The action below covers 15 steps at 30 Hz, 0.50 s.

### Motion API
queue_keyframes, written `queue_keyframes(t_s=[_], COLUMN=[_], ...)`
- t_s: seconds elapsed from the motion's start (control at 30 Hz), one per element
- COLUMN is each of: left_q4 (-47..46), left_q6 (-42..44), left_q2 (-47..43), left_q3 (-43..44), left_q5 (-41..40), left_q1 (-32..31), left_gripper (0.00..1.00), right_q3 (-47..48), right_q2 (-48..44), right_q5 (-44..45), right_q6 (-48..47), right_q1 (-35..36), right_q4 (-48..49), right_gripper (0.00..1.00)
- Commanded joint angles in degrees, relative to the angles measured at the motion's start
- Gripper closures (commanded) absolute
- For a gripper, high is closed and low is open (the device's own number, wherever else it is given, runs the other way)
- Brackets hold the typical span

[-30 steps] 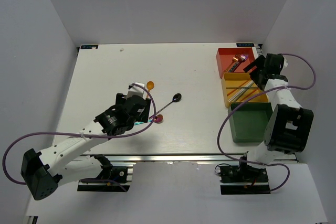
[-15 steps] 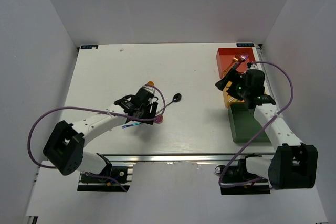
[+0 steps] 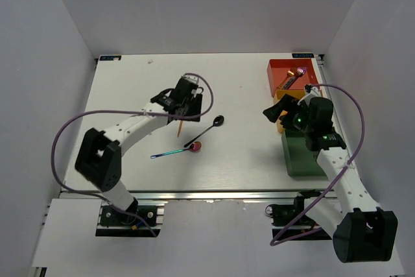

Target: Sort the eating utensils into containers

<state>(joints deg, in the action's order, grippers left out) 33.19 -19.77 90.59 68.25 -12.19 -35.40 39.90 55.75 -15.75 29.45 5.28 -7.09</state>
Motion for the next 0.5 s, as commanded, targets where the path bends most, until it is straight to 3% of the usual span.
queue_keyframes(t_s=[0.0, 0.07, 0.17, 0.47], left_q4=[0.6, 1.9, 2.5, -3.8], left_q6=[-0.9, -1.3, -1.1, 0.2], left_q2=[9.0, 14.0, 17.9, 23.2], left_q3=[8.6, 13.1, 15.7, 14.8], left_q5=[-4.5, -5.7, -4.6, 3.0], left_q1=[2.6, 4.2, 6.7, 11.6], left_gripper=[0.29, 0.39, 0.45, 0.49], right_q3=[-1.2, -1.2, -0.9, -2.0], right_q2=[-1.8, -2.1, -3.2, -6.4], right_q5=[-4.2, -4.9, -5.5, -6.8], right_q6=[-0.9, -1.9, -4.1, -4.1], right_q1=[-0.1, -0.1, -0.1, -0.1], right_q4=[1.5, -0.3, -2.5, -2.8], right_gripper=[0.11, 0.11, 0.11, 0.11])
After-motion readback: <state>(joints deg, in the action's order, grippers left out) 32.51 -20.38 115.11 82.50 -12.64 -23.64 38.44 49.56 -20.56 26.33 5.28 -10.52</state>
